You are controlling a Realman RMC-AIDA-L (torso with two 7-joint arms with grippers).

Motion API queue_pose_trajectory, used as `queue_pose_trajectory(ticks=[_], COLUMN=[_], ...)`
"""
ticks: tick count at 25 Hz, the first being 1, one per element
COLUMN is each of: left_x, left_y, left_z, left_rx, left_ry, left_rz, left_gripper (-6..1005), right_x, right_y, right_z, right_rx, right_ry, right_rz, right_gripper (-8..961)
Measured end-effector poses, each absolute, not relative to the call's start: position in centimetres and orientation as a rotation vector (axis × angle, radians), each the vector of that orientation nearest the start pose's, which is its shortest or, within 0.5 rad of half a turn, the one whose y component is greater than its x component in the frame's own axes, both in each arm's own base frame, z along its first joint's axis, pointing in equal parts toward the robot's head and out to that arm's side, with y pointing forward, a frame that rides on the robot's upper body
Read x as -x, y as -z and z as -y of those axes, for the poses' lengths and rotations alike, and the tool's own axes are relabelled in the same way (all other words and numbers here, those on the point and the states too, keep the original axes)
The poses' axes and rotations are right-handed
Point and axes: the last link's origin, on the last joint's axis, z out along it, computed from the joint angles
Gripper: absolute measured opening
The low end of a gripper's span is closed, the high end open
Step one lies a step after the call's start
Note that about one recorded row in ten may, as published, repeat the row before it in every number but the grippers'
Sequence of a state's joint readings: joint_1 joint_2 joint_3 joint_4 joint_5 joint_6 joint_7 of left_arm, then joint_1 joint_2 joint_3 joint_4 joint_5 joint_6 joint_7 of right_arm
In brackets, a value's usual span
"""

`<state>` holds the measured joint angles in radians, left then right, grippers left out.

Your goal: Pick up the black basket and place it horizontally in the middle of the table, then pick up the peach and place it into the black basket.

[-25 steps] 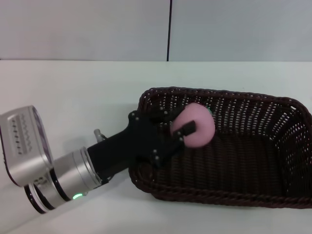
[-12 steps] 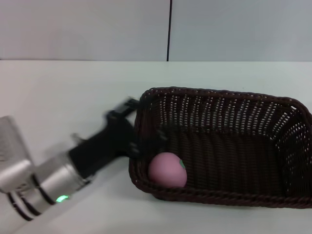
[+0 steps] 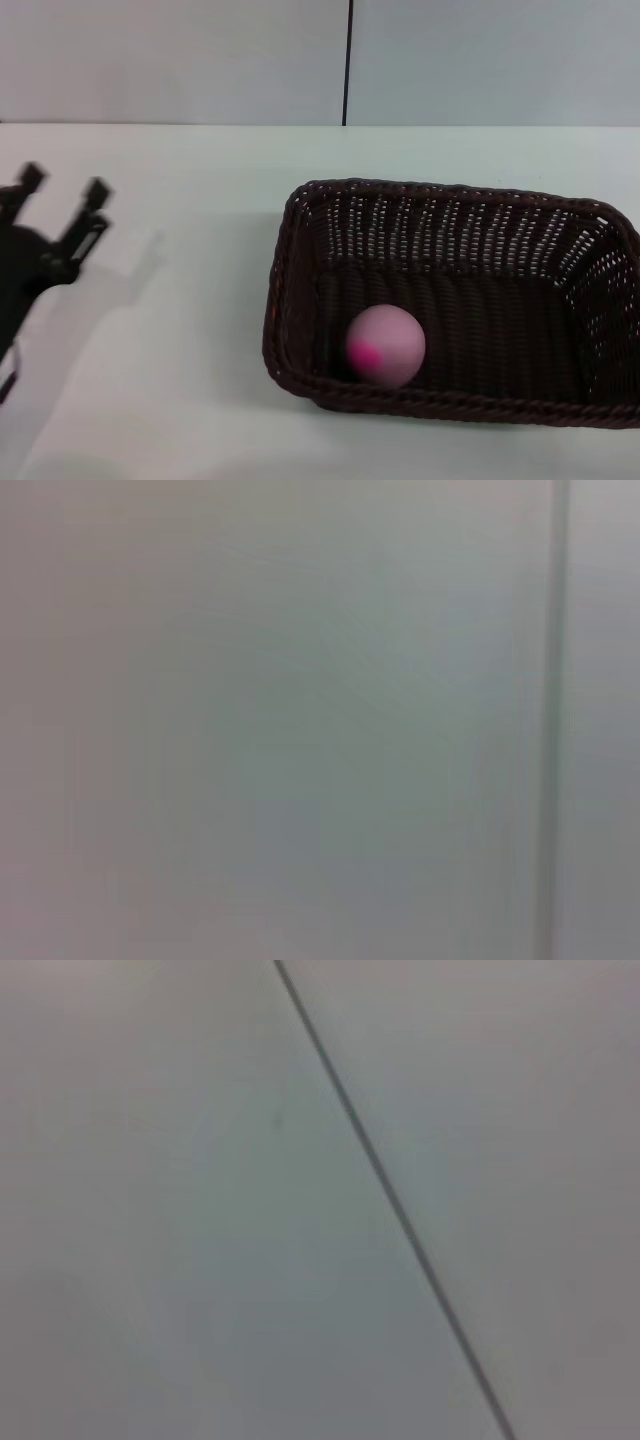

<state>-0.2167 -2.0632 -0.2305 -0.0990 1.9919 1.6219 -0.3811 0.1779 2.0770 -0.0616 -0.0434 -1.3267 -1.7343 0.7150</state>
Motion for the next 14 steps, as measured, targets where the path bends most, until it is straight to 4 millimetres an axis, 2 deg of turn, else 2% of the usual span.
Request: queue_pose_trajectory(ticks=[3, 4, 6, 14], left_x=[33.6, 34.9, 35.4, 35.9], left_y=[1.4, 0.4, -0.1, -0.4], left_z=[-22.3, -21.1, -20.7, -20.0], left_rx=[1.717, 1.637, 1.607, 1.574], left_ry=[1.008, 0.956, 0.94, 0.897], left_rz=[0.529, 0.526, 0.529, 0.512], left_gripper=[794, 794, 794, 794], right_x=[-37.3, -37.3, -37.3, -37.1], right_y=[-5.5, -5.5, -5.5, -5.4], right_z=[-20.8, -20.8, -20.8, -21.1], right_rx=[1.27, 1.269, 1.269, 1.267], right_ry=[-1.158, -1.157, -1.157, -1.165], right_rz=[-0.633, -0.634, -0.635, -0.633], right_gripper=[598, 598, 598, 598])
